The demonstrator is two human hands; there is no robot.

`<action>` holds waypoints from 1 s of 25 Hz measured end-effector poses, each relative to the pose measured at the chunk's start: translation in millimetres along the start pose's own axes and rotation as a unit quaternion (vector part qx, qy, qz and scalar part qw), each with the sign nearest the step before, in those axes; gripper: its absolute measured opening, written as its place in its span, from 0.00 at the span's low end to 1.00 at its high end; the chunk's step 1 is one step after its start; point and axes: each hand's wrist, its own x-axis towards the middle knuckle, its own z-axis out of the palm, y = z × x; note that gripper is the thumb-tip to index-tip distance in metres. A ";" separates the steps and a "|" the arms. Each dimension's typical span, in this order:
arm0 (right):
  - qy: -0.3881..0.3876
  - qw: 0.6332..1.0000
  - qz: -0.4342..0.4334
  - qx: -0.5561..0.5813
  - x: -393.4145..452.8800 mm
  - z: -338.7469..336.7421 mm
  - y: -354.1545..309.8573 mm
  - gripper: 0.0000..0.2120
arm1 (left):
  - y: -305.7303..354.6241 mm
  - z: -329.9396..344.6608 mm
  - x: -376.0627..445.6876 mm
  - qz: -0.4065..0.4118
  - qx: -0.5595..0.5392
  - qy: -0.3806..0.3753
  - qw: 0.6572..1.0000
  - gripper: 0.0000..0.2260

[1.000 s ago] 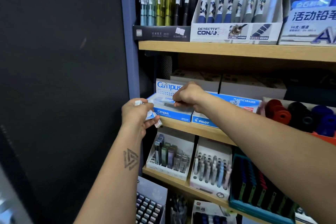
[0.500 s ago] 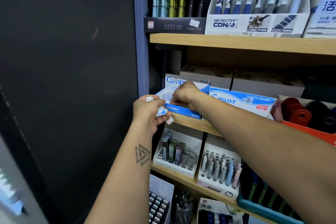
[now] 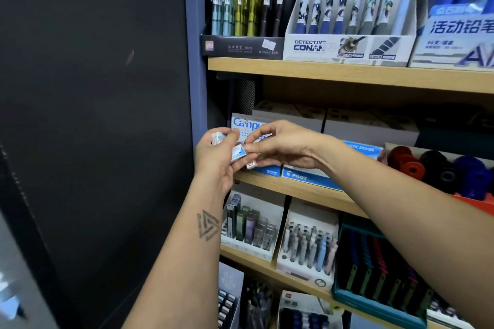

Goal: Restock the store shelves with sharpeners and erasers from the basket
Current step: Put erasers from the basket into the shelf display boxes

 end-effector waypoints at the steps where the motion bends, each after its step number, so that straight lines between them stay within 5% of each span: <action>1: 0.002 1.000 0.006 0.022 -3.2 -2.8 -1.7 0.11 | 0.1 4.1 -2.3 0.009 0.001 -0.008 1.000 0.06; 10: 0.140 0.987 -0.062 -0.040 -30.3 -37.9 4.1 0.09 | -10.3 27.6 -7.9 0.011 -0.006 -0.033 0.999 0.07; 15: 0.159 0.974 -0.119 -0.112 -46.3 -60.9 6.1 0.13 | -19.5 44.8 -15.3 -0.030 0.103 -0.084 0.991 0.10; 20: 0.148 0.965 -0.157 -0.149 -47.9 -64.1 7.6 0.12 | -26.7 57.6 -20.8 -0.080 0.029 -0.128 0.988 0.09; 25: 0.149 0.975 -0.104 -0.126 -56.9 -70.7 13.8 0.14 | -30.9 64.1 -20.6 -0.077 -0.011 -0.121 0.990 0.07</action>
